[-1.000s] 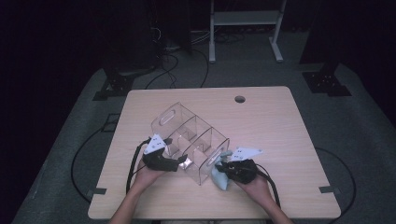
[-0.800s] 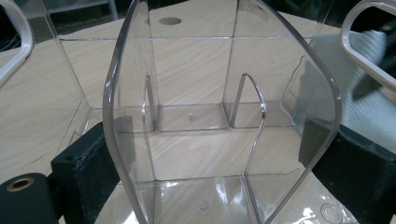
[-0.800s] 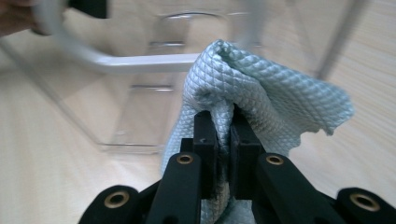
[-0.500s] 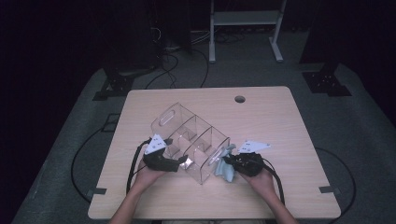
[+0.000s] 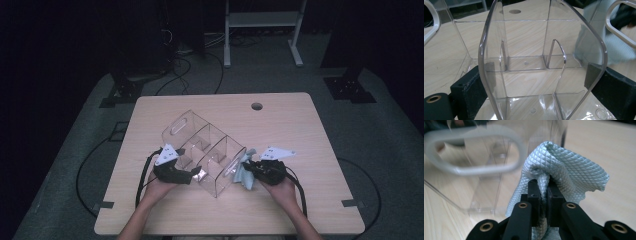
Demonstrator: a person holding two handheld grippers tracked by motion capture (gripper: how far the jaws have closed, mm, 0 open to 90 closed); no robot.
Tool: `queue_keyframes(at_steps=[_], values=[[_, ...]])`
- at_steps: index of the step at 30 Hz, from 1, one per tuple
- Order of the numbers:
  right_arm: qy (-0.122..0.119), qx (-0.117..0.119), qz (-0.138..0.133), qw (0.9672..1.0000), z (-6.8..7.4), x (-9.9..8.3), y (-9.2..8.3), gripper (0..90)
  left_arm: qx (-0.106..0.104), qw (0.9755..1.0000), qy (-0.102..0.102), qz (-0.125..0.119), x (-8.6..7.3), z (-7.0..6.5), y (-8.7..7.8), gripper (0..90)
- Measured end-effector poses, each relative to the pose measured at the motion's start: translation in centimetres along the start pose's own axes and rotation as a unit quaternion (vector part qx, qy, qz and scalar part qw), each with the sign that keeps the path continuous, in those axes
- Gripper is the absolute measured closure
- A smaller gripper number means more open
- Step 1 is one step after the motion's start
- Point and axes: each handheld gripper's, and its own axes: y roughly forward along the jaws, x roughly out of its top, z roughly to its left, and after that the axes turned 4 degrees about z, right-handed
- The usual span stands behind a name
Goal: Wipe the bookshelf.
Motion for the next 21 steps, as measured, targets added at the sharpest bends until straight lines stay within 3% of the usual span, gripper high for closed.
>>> queue_keyframes(at_steps=[4,7,11,12,14,19,21], values=[[-0.006,-0.003,-0.043,0.9991,0.2,1.5,-1.7,83.2,0.000,1.0000,0.000,-0.003,0.0,0.0,0.1,5.9],[-0.008,-0.003,-0.038,0.9992,0.1,1.2,-1.3,83.2,0.001,1.0000,0.001,-0.002,0.0,-0.1,0.1,5.9],[-0.005,-0.020,-0.003,0.9998,-0.6,0.1,-0.1,83.1,0.001,1.0000,0.002,-0.003,0.0,-0.1,0.1,5.9],[0.002,-0.016,-0.002,0.9999,-0.8,-0.1,0.0,83.1,0.000,1.0000,0.002,-0.003,0.0,-0.1,0.1,5.9],[0.003,-0.014,-0.004,0.9999,-0.8,0.1,-0.1,83.2,-0.002,1.0000,0.001,-0.002,0.0,-0.1,0.0,5.9],[-0.030,-0.027,-0.031,0.9987,0.1,2.1,-1.8,83.1,-0.003,1.0000,0.001,-0.003,-0.1,-0.1,0.0,5.8],[-0.028,-0.026,-0.036,0.9986,-0.1,2.2,-1.9,83.1,-0.003,1.0000,0.001,-0.004,-0.1,-0.1,0.1,5.8]])
